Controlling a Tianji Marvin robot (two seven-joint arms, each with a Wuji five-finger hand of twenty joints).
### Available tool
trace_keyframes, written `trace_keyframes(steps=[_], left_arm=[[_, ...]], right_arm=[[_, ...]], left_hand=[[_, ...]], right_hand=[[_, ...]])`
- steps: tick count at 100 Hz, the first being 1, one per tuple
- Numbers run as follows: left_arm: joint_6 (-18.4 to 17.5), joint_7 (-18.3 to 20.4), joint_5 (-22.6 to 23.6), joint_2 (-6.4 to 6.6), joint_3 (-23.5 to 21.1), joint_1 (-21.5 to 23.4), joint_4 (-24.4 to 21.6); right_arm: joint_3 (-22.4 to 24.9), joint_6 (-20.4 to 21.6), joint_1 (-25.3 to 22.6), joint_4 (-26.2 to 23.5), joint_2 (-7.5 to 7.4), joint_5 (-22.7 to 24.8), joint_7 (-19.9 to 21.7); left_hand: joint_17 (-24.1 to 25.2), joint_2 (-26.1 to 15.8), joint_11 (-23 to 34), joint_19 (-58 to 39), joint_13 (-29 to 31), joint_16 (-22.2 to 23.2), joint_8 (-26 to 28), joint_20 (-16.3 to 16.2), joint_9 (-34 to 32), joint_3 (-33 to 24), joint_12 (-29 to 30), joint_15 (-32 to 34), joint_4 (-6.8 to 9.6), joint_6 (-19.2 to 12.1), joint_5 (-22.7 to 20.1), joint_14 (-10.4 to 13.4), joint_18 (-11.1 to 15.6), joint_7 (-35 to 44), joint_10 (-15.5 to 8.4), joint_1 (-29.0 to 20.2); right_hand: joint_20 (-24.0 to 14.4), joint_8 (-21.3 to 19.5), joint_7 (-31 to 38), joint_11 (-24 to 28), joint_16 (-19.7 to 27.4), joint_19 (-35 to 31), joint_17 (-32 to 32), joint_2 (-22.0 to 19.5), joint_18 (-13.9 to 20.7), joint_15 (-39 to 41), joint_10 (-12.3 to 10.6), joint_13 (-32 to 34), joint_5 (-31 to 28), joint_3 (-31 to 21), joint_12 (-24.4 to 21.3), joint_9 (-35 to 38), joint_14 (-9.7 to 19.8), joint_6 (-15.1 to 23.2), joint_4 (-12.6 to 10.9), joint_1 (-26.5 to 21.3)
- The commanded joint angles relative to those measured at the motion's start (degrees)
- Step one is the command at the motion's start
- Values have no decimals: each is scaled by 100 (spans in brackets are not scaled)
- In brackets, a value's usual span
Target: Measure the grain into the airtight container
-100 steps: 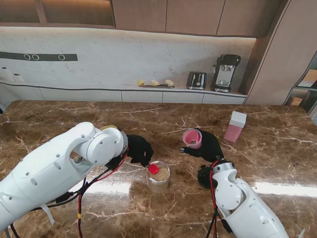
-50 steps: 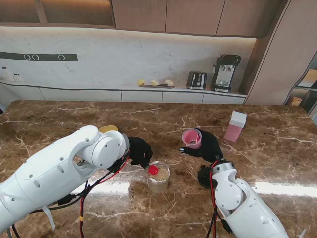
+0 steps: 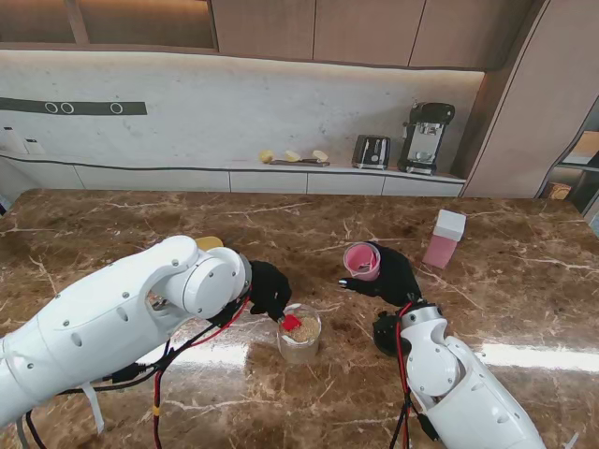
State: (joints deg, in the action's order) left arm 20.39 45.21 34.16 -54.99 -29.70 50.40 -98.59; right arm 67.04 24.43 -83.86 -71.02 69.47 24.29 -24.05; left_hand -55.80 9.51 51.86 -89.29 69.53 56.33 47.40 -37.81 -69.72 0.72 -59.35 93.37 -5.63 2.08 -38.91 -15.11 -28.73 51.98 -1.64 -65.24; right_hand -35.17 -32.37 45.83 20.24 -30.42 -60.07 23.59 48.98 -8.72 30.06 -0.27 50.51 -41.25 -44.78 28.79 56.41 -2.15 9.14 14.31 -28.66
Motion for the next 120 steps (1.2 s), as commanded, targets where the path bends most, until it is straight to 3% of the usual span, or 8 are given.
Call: trace_keyframes(steps=[1,34,120], left_arm=[[53,4,-59,-2,69,-55,74],[193,-119,-450,-23,330,-228,277],[460,-348,-1084,-105,293,-119,555]], right_arm=[[8,13,-50,0,5,-31,84],[12,-1,-57,-3,7,-36,79],[-2,-62,-64,-17,9,-62,95]], left_hand=[[-228,14,227,-491,298,-20,-29,12,-539,-485,44,661,233,19,-211,151,-85,232,-351,-88],[-225,37,232,-511,297,-28,-16,44,-534,-588,52,666,217,14,-203,152,-78,243,-352,-32],[-87,8,252,-583,296,-36,177,35,-456,-713,17,669,178,-234,-120,153,-29,275,-395,102]], right_hand=[[78,-75,379,-88,-8,74,-63,-993,-37,-46,-49,-74,-327,-812,51,-114,47,508,80,-4],[80,-81,361,-99,-9,124,-84,-1007,-43,-61,-48,-84,-307,-826,50,-134,49,501,76,9],[76,-121,340,-120,-10,235,-121,-1020,-44,-87,-48,-117,-280,-845,45,-193,57,513,70,20]])
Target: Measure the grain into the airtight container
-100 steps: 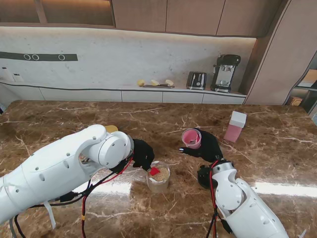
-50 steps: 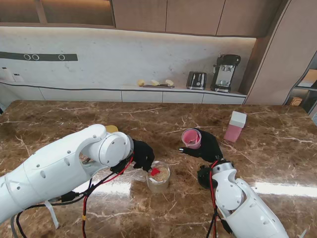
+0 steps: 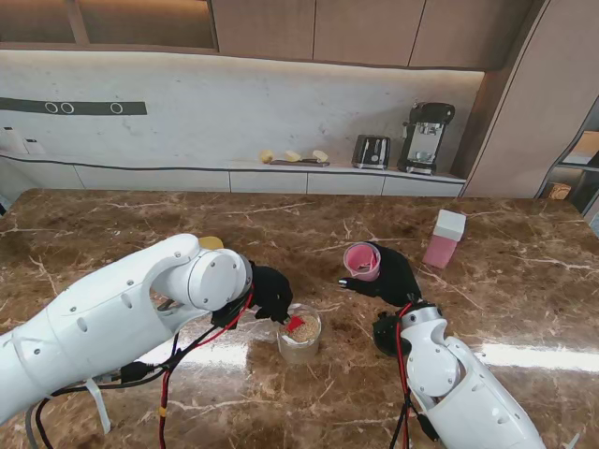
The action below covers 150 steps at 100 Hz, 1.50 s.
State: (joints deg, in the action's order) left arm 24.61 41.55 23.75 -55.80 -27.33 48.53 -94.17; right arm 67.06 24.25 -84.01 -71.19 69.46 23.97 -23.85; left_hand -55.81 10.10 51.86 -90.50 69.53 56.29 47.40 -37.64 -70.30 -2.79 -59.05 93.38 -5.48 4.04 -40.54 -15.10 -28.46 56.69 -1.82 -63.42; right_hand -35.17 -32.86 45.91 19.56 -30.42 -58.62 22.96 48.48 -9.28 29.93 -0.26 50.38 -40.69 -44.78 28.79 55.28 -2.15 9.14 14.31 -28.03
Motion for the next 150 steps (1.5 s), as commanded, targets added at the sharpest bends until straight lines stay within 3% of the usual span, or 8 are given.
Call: trace_keyframes(steps=[1,52,117,150], left_arm=[[42,17,-53,-25,56,68,119],[96,43,-509,-52,-35,110,308],[236,56,-954,-101,182,-76,559],[285,0,-973,-133,295,-173,555]], right_arm=[[-4,-45,-50,0,10,-30,75],[0,-87,-51,13,15,-60,77],[1,-77,-39,39,18,-65,71],[1,-51,-32,55,18,-68,75]], left_hand=[[-86,-56,252,-463,296,-32,184,18,-396,-362,-14,668,162,-438,45,151,-55,-195,-378,-76],[67,-251,273,-467,296,-34,856,-34,-276,-124,-115,669,174,-881,195,151,-38,-259,-436,-144],[78,-272,280,-519,296,-34,862,-72,-293,-7,-141,669,203,-783,169,151,-23,-342,-436,-223],[-52,-200,259,-546,296,-34,659,-38,-377,-4,-106,669,227,-444,89,151,-46,-382,-377,-292]], right_hand=[[76,-71,329,-52,-10,92,-59,-971,12,-75,-51,-106,-333,-845,44,-82,57,514,70,-42],[75,-82,309,-60,-8,164,-94,-980,15,-91,-59,-129,-316,-851,39,-119,62,517,66,-39],[51,-93,302,-66,-8,193,-94,-977,15,-98,-58,-134,-318,-853,33,-144,63,522,64,-38],[43,-98,297,-74,-7,204,-90,-975,11,-103,-61,-135,-318,-856,29,-160,67,523,62,-35]])
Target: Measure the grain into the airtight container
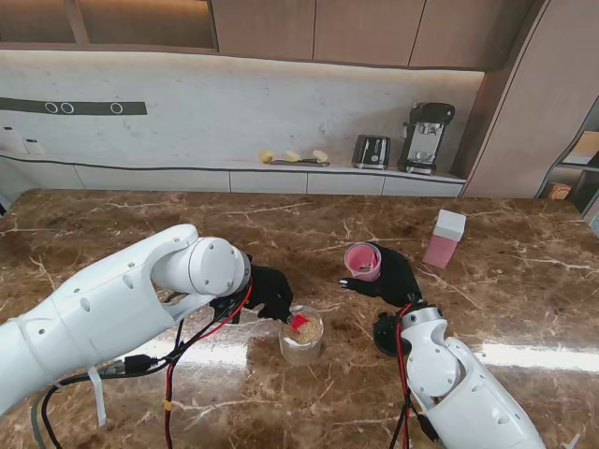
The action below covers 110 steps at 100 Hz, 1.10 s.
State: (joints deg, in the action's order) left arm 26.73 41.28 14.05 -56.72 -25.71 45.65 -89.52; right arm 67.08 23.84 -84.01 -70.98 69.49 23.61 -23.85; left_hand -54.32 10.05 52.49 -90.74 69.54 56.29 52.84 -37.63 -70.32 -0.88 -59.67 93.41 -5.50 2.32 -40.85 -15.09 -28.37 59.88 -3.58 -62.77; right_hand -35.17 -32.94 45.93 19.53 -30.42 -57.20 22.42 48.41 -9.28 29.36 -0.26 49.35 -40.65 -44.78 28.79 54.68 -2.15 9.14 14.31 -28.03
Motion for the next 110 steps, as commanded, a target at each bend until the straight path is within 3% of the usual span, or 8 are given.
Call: trace_keyframes(steps=[1,36,67,110], left_arm=[[75,23,3,-42,137,114,86],[158,-58,93,-50,130,147,-8],[118,34,20,-21,40,191,-1],[81,107,49,26,-266,437,-60]], right_arm=[[-1,-9,-31,35,16,-32,74],[-4,2,-26,43,16,-33,77],[1,2,-28,46,19,-31,60],[-18,-25,-19,52,18,-43,78]], left_hand=[[-209,-195,195,-523,296,-34,108,-35,-380,-196,-39,667,229,-270,120,150,-55,-699,-200,-356],[-294,-156,169,-509,296,-38,-6,62,-422,-245,31,657,237,-241,114,170,-54,-630,-173,-339],[-144,-285,199,-593,297,-44,297,90,-303,-211,-10,646,231,-728,273,212,45,-596,-263,-236],[-60,-348,193,-596,297,-44,462,76,-257,-124,-56,646,232,-853,277,212,23,-688,-279,-243]], right_hand=[[43,-90,296,-70,-7,62,-36,-965,11,-47,-56,-34,-321,-857,29,-98,67,522,61,-39],[35,-91,295,-72,-7,70,-38,-967,15,-50,-59,-34,-317,-868,27,-104,65,526,60,-33],[32,-91,296,-73,-8,88,-35,-971,11,-51,-63,-36,-317,-874,26,-106,66,525,60,-36],[23,-90,300,-73,-7,96,-35,-969,16,-55,-55,-40,-313,-873,24,-109,67,528,61,-37]])
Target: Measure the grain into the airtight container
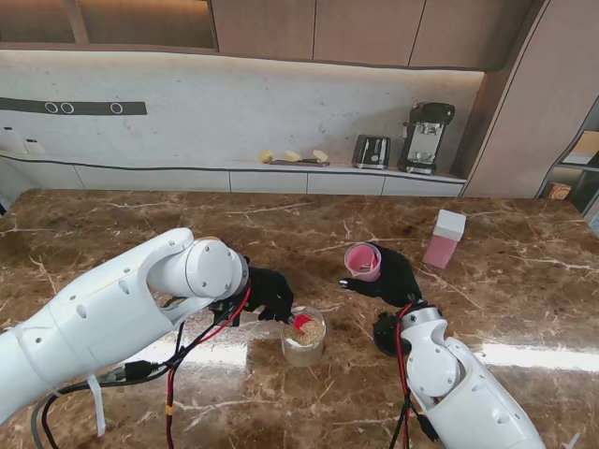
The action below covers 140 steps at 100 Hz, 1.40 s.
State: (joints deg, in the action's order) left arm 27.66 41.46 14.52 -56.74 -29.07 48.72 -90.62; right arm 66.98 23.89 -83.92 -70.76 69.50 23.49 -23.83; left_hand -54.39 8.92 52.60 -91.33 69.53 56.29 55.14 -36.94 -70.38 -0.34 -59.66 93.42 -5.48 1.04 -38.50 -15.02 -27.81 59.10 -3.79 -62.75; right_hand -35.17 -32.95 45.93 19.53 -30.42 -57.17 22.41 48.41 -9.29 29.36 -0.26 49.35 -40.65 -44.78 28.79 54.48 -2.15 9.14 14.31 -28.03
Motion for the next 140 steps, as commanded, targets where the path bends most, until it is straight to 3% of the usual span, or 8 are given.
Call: trace_keyframes(steps=[1,88,140], left_arm=[[-13,90,2,29,65,133,49],[-141,239,102,96,-515,535,-83],[-47,102,-158,37,-1244,1063,-208]], right_arm=[[-8,-30,-28,29,17,-31,76],[-34,-47,-14,46,19,-49,88],[-50,-45,-11,59,18,-42,92]], left_hand=[[-48,-238,179,-536,297,-44,236,7,-243,-174,-58,645,231,-733,45,206,-34,-613,-261,-245],[50,-313,166,-557,297,-44,417,-52,-200,-25,-136,645,250,-829,46,206,-19,-739,-294,-287],[66,-320,154,-569,297,-44,457,-81,-202,23,-161,645,257,-841,21,205,-45,-774,-285,-313]], right_hand=[[23,-90,303,-74,-7,93,-34,-968,16,-55,-55,-41,-318,-872,24,-91,65,528,62,-34],[10,-83,318,-73,-8,108,-31,-964,15,-55,-62,-35,-324,-872,23,-89,75,525,62,-45],[2,-83,316,-75,-7,115,-21,-960,16,-59,-64,-34,-315,-867,21,-94,68,532,66,-45]])
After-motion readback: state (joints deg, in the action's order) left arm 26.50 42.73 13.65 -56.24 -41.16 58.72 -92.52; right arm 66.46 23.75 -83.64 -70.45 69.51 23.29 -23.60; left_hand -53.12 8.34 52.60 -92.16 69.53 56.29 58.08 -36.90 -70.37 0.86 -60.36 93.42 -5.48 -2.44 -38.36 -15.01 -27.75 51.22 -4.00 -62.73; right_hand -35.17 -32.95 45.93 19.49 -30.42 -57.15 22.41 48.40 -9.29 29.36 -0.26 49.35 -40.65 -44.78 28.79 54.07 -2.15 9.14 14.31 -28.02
